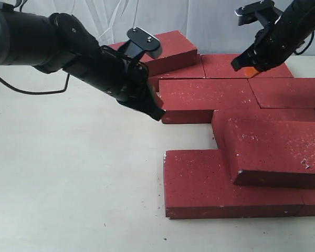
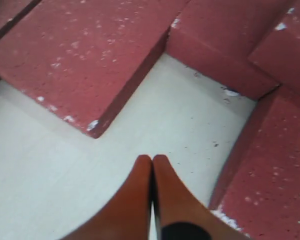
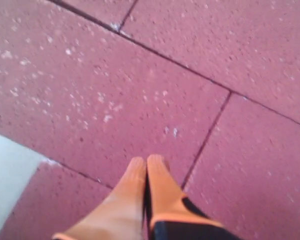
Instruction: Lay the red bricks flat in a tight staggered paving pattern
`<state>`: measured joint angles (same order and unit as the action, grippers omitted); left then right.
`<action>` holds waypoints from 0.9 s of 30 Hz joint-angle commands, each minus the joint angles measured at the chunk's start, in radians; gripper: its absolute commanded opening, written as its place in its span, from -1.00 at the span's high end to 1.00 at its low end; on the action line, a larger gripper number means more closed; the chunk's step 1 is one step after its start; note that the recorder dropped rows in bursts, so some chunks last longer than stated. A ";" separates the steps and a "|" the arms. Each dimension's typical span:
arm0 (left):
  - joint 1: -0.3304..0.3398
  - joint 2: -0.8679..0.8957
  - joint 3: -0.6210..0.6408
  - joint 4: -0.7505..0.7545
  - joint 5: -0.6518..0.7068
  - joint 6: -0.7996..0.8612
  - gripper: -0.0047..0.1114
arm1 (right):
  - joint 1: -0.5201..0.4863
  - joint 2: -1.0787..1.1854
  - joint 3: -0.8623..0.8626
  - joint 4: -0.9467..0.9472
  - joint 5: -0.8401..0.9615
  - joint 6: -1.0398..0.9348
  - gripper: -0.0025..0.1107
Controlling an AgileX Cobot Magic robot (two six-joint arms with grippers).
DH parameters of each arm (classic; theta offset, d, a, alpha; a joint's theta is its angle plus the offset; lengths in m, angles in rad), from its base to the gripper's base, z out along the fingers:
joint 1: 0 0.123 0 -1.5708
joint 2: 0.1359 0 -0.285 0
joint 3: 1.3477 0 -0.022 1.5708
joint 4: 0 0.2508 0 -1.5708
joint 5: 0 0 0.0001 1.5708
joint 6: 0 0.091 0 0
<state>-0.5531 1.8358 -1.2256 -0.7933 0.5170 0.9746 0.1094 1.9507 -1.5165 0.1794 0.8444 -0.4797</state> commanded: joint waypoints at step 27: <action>-0.328 0.157 -0.018 -0.092 -0.263 0.136 0.92 | -0.630 -0.232 0.470 -0.062 -0.085 -0.011 0.96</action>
<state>-0.8688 1.9848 -1.2288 -0.8769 0.2690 1.1075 -0.5200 1.7187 -1.0693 0.0877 0.8018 -0.4554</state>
